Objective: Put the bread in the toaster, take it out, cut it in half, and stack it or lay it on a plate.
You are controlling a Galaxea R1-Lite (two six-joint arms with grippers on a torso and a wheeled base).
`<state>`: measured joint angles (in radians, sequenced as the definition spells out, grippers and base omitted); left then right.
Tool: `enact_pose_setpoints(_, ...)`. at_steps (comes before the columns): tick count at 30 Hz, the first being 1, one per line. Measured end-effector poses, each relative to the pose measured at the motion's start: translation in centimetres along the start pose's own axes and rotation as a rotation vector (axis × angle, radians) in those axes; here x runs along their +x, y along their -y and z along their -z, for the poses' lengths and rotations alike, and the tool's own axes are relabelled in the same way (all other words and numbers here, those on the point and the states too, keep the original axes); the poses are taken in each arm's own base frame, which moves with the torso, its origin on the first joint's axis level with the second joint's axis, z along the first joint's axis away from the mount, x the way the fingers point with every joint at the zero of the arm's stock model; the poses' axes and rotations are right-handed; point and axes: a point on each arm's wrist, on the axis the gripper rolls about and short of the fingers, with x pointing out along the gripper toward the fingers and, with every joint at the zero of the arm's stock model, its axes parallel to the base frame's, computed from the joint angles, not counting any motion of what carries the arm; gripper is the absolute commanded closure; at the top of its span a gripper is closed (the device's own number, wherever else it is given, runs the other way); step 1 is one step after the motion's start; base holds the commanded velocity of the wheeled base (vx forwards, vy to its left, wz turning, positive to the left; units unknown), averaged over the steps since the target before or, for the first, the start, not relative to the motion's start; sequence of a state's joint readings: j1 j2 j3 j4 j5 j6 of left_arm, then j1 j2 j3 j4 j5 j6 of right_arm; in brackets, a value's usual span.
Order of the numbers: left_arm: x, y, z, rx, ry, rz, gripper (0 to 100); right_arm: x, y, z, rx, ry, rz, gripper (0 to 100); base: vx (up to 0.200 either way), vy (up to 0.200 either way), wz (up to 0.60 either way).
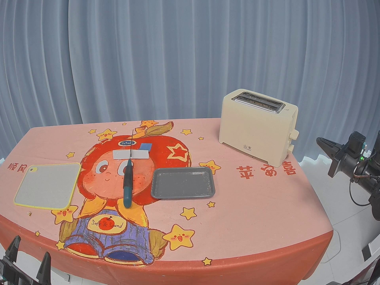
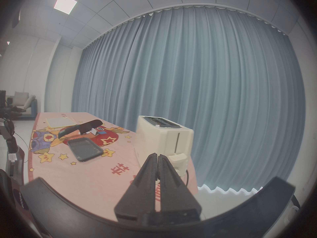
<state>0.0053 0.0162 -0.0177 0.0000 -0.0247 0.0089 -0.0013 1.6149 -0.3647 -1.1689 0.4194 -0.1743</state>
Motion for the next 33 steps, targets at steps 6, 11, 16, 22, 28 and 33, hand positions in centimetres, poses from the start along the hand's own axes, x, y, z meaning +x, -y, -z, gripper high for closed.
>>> enact_pose_setpoints(6,0.0,0.0,0.0,0.0,0.0,0.0,0,-0.2,-0.9,0.0,0.002,-0.003,-0.027,100,0.0,0.0,0.0)
enact_pose_setpoints(11,0.0,0.0,0.0,0.0,0.0,0.0,0,-0.2,-1.4,-0.1,0.002,0.0,-0.051,100,0.0,0.0,0.0)
enact_pose_setpoints(16,0.0,0.0,0.0,0.0,0.0,0.0,0,-0.3,-1.9,-0.1,0.001,0.001,-0.067,100,0.0,0.0,0.0)
enact_pose_setpoints(22,0.0,0.0,0.0,0.0,0.0,0.0,0,-0.4,-2.1,-0.1,0.0,-0.001,-0.074,100,0.0,0.0,0.0)
enact_pose_setpoints(28,0.0,0.0,0.0,0.0,0.0,0.0,0,-0.5,-2.2,-0.2,-0.001,0.006,-0.077,100,0.0,0.0,0.0)
enact_pose_setpoints(33,0.0,0.0,0.0,0.0,0.0,0.0,0,-0.5,-2.1,-0.3,-0.002,0.008,-0.076,100,0.0,0.0,0.0)
